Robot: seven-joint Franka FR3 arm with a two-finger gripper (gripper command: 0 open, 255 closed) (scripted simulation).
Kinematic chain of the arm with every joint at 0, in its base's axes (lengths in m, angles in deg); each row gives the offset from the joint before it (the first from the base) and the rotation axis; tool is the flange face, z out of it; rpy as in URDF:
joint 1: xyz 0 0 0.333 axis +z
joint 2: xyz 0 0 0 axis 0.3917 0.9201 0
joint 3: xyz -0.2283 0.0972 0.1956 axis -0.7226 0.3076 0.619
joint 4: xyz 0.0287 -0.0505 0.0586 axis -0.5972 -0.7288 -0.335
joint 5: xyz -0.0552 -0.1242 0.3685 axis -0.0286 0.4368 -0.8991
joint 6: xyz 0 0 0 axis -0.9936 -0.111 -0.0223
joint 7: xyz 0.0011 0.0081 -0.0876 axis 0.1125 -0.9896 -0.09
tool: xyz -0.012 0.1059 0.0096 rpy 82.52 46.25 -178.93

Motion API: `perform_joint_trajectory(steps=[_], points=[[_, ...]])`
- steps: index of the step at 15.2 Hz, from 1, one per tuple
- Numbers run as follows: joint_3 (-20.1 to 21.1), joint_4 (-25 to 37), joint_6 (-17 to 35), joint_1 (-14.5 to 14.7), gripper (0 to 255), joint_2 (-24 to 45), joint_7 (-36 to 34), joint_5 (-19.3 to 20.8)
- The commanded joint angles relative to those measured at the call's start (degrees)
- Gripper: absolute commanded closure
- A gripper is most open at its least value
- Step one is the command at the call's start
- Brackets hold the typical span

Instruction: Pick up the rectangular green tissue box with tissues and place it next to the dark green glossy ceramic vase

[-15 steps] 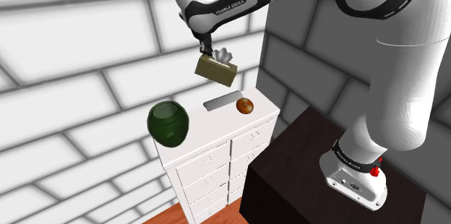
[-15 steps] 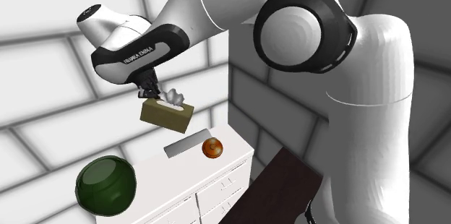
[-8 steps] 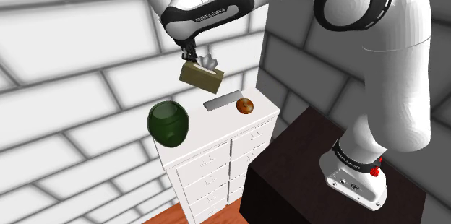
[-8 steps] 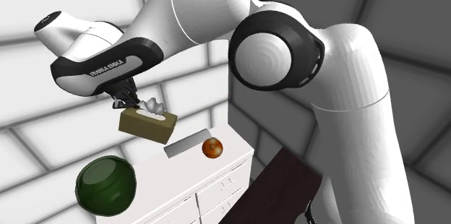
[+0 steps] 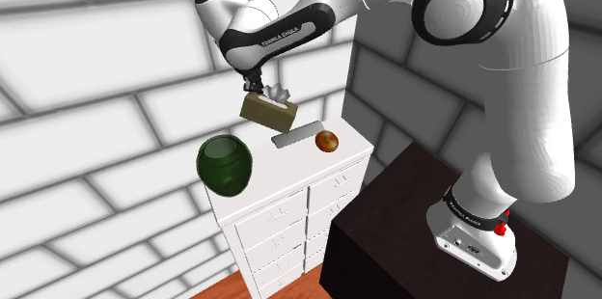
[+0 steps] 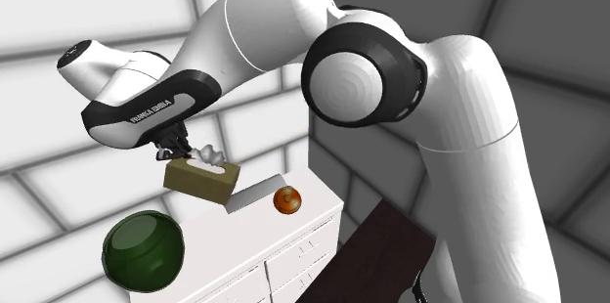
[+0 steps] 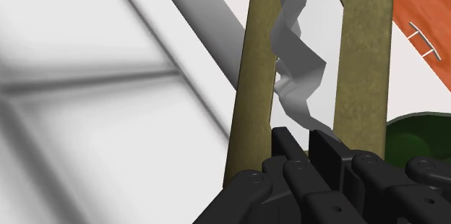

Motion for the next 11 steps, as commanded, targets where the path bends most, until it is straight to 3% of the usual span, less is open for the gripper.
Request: perform_joint_trajectory(steps=[1,11], points=[[-0.08,-0.83,1.26,-0.06,255,0.48,-0.52,0.23],[-0.55,-3.58,6.63,-0.07,255,3.59,-3.04,1.46]])
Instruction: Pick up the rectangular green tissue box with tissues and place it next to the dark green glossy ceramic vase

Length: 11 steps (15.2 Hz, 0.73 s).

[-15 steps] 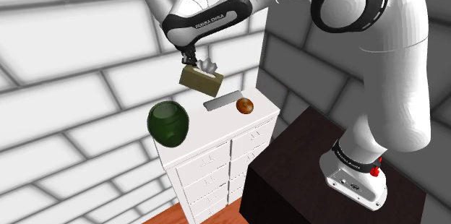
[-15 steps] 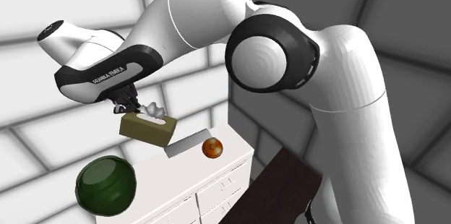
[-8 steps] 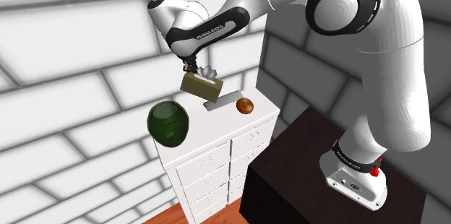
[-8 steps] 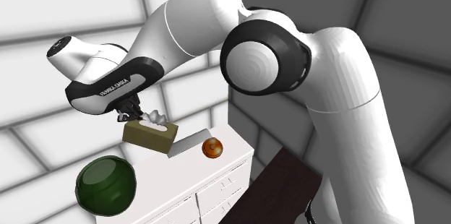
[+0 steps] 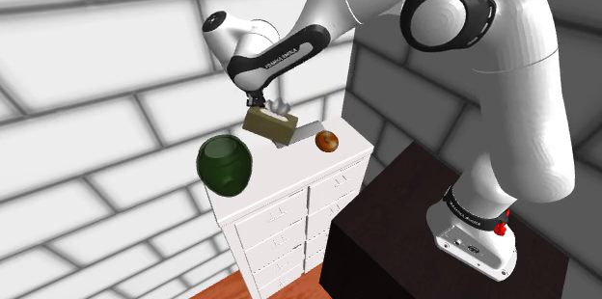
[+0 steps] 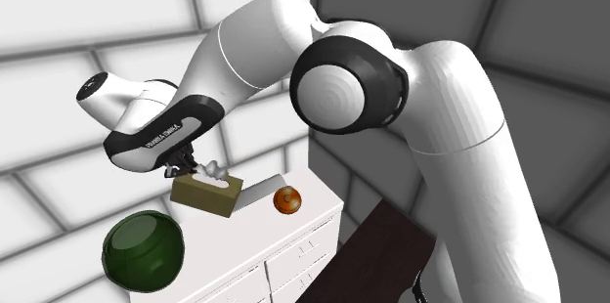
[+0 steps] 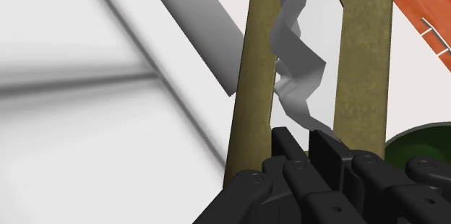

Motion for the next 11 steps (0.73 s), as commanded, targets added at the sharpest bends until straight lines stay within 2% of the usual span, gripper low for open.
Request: perform_joint_trajectory(steps=[1,11], points=[[-0.08,-0.41,0.96,0.07,255,0.63,-0.54,0.25],[-0.73,-1.58,5.78,0.24,255,4.72,-2.99,1.63]])
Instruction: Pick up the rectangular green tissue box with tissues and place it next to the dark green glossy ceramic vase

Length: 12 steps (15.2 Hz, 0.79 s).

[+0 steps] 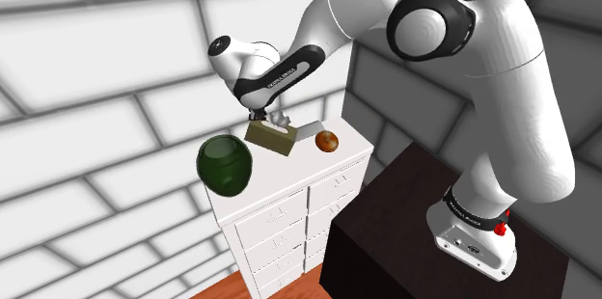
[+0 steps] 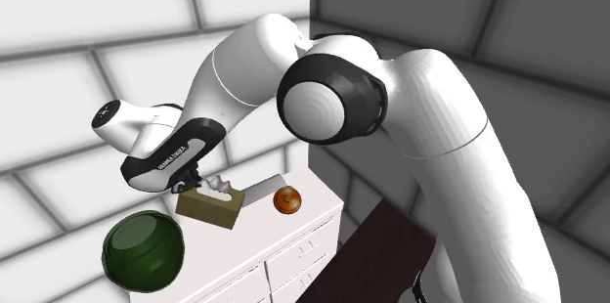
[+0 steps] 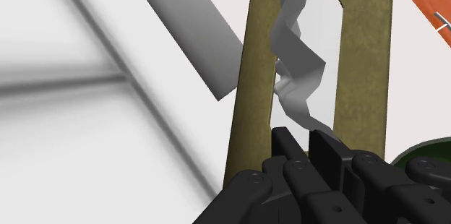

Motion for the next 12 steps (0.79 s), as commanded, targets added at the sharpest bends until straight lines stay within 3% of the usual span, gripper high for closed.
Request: perform_joint_trajectory(steps=[1,12], points=[[-0.13,-0.22,0.88,0.05,255,0.73,-0.49,0.26],[-1.02,0.22,5.54,0.42,255,6.23,-3.02,1.76]])
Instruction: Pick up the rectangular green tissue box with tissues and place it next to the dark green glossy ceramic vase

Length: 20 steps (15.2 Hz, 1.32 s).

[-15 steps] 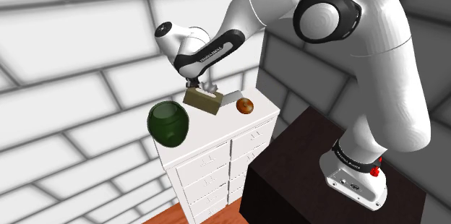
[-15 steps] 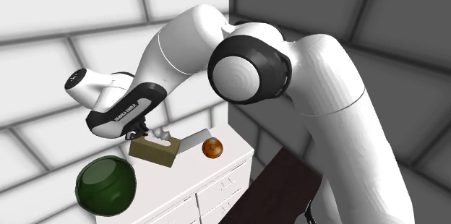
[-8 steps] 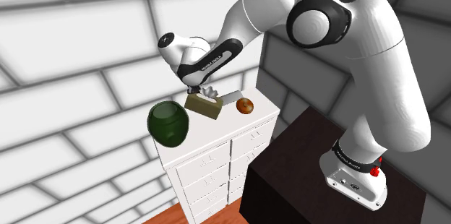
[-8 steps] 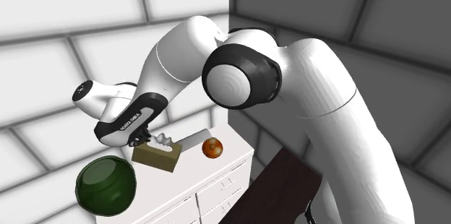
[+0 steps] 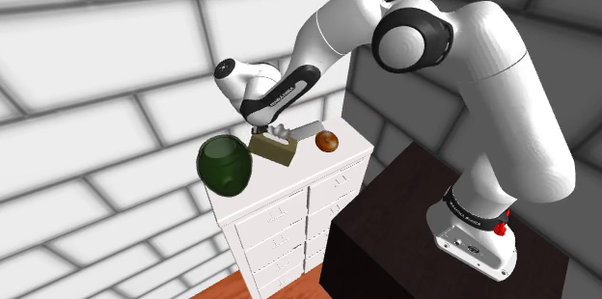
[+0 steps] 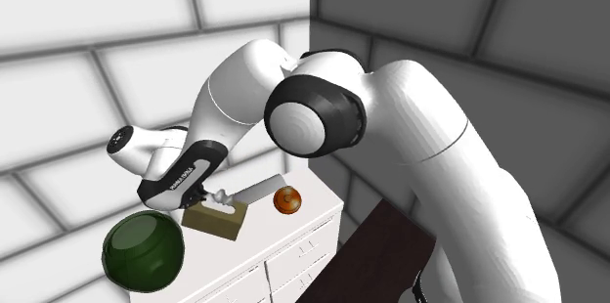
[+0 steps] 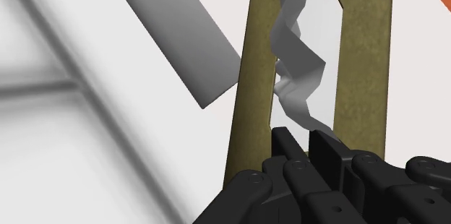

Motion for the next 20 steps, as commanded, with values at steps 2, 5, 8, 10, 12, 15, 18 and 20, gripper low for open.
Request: perform_joint_trajectory(steps=[2,5,8,10,12,15,18,20], points=[[-0.24,0.59,1.07,0.17,255,1.74,-0.64,0.36],[-0.51,1.08,2.19,0.30,255,3.43,-1.28,0.73],[-0.77,1.69,3.26,0.43,255,5.19,-1.89,1.08],[-0.94,2.16,3.93,0.51,255,6.40,-2.28,1.31],[-1.21,2.91,4.83,0.66,255,8.11,-2.78,1.57],[-1.39,2.89,4.89,0.80,255,8.10,-2.70,1.40],[-1.51,2.88,4.92,0.90,255,8.10,-2.65,1.28],[-1.50,2.90,4.91,0.89,255,8.11,-2.65,1.30]])
